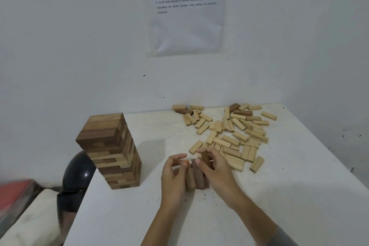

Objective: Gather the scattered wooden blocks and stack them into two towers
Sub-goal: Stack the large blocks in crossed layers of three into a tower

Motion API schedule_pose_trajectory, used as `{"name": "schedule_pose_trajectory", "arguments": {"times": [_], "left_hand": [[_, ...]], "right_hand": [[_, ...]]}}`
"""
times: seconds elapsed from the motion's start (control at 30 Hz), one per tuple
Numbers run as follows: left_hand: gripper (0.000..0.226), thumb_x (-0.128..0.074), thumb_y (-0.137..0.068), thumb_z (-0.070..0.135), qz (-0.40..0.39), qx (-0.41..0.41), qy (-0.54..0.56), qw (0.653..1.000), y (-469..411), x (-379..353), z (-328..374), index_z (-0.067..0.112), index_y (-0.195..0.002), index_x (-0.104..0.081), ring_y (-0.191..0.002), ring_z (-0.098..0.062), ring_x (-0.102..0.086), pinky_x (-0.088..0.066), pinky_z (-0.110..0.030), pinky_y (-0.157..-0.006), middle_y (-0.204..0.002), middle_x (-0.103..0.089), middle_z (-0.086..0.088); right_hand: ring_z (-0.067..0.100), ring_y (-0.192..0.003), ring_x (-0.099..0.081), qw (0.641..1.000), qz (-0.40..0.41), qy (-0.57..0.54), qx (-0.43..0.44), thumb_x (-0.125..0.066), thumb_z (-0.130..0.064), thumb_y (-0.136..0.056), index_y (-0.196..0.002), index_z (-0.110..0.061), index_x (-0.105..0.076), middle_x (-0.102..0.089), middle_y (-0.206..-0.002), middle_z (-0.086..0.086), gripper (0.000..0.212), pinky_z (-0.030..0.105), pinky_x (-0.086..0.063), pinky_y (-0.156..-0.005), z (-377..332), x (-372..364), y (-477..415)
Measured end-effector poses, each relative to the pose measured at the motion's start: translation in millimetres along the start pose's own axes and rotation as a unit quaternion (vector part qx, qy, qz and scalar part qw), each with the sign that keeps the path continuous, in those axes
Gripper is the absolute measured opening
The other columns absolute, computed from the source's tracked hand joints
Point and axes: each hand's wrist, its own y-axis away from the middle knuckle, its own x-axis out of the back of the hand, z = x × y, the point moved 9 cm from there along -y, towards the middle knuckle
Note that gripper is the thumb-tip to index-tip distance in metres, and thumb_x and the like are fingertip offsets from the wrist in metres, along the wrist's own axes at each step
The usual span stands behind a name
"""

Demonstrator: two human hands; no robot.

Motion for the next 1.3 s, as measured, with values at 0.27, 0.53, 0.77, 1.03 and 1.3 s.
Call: {"name": "schedule_pose_trajectory", "arguments": {"times": [0.27,0.53,0.77,1.03,1.3], "left_hand": [[0.015,-0.055,-0.097,0.015,0.043,-0.065,-0.037,0.996,13.8,19.4,-6.2,0.027,-0.101,-0.063,-0.101,-0.012,-0.062,-0.053,-0.034,-0.088,-0.106,-0.065,0.006],[0.018,-0.057,-0.096,0.017,0.034,-0.111,-0.131,0.984,18.5,18.0,-9.4,0.031,-0.108,-0.058,-0.102,-0.001,-0.055,-0.048,-0.019,-0.084,-0.11,-0.059,0.009],[0.018,-0.059,-0.091,0.023,-0.003,-0.046,-0.048,0.998,17.1,20.5,-19.2,0.034,-0.105,-0.063,-0.104,-0.017,-0.059,-0.053,-0.042,-0.091,-0.11,-0.06,0.006],[0.06,-0.073,-0.074,0.031,-0.194,-0.018,-0.134,0.972,21.3,20.5,-19.2,0.051,-0.126,-0.051,-0.119,0.005,-0.047,-0.045,-0.028,-0.102,-0.13,-0.049,0.02],[0.077,-0.082,-0.074,0.015,-0.215,-0.073,-0.19,0.955,25.5,21.0,-12.2,0.05,-0.132,-0.045,-0.119,0.014,-0.044,-0.04,-0.006,-0.093,-0.132,-0.045,0.017]], "right_hand": [[-0.004,-0.089,-0.058,0.995,0.02,0.074,0.061,-0.063,-0.015,-0.092,-0.106,-0.021,-0.06,-0.063,-0.097,-0.011,0.015,0.009,-0.043,-0.075,8.1,-19.5,15.7],[-0.003,-0.108,-0.045,0.99,0.037,0.113,0.08,-0.059,-0.025,-0.094,-0.12,-0.029,-0.051,-0.042,-0.112,-0.009,0.027,0.003,-0.035,-0.084,12.5,-16.6,19.7],[-0.002,-0.077,-0.048,0.993,0.054,0.063,0.089,-0.039,-0.01,-0.1,-0.107,-0.03,-0.065,-0.047,-0.095,0.003,0.034,0.006,-0.036,-0.072,7.8,2.0,20.0],[-0.002,-0.077,-0.049,0.984,0.037,0.133,0.113,-0.057,-0.013,-0.094,-0.114,-0.027,-0.061,-0.048,-0.104,-0.002,0.025,0.009,-0.042,-0.073,7.8,9.6,20.4],[-0.002,-0.091,-0.044,0.956,0.015,0.248,0.156,-0.061,-0.024,-0.093,-0.125,-0.028,-0.057,-0.043,-0.106,-0.014,0.033,0.013,-0.039,-0.083,11.9,1.5,22.3]]}}
